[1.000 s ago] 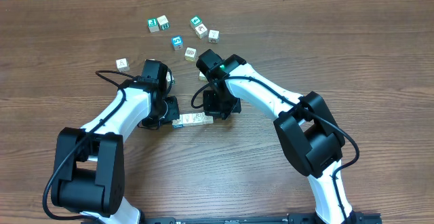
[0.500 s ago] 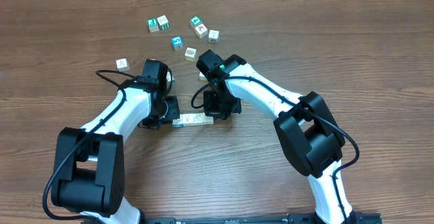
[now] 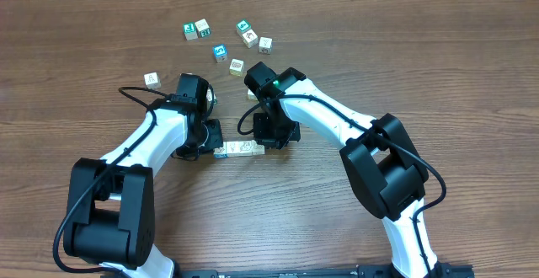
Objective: Form a horizontal line
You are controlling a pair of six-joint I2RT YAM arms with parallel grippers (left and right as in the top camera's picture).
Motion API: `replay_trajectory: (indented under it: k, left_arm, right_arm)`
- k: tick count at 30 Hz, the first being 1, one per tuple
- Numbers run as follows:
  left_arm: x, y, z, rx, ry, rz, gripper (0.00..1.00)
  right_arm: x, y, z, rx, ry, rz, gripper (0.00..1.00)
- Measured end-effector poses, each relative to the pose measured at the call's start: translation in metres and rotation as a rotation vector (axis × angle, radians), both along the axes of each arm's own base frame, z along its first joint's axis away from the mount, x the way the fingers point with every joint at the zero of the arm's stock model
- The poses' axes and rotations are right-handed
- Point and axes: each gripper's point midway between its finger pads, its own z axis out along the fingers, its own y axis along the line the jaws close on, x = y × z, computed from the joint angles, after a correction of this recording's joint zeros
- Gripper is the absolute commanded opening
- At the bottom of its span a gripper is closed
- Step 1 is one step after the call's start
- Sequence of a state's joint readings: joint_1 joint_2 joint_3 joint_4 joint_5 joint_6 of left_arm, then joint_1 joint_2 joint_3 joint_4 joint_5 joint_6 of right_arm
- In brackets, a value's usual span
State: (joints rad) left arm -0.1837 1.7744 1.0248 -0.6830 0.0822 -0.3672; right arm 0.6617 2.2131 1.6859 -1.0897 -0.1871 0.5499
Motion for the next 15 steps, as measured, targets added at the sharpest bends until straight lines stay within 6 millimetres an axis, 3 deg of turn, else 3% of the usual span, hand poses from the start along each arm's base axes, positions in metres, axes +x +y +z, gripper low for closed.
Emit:
replay_trajectory:
  k: [15]
  left_arm:
    - [-0.0020, -0.0031, -0.0002, 0.004, 0.004, -0.012, 0.04]
  right_arm:
    - [0.0023, -0.0079, -0.0017, -0.050, -0.018, -0.021, 0.11]
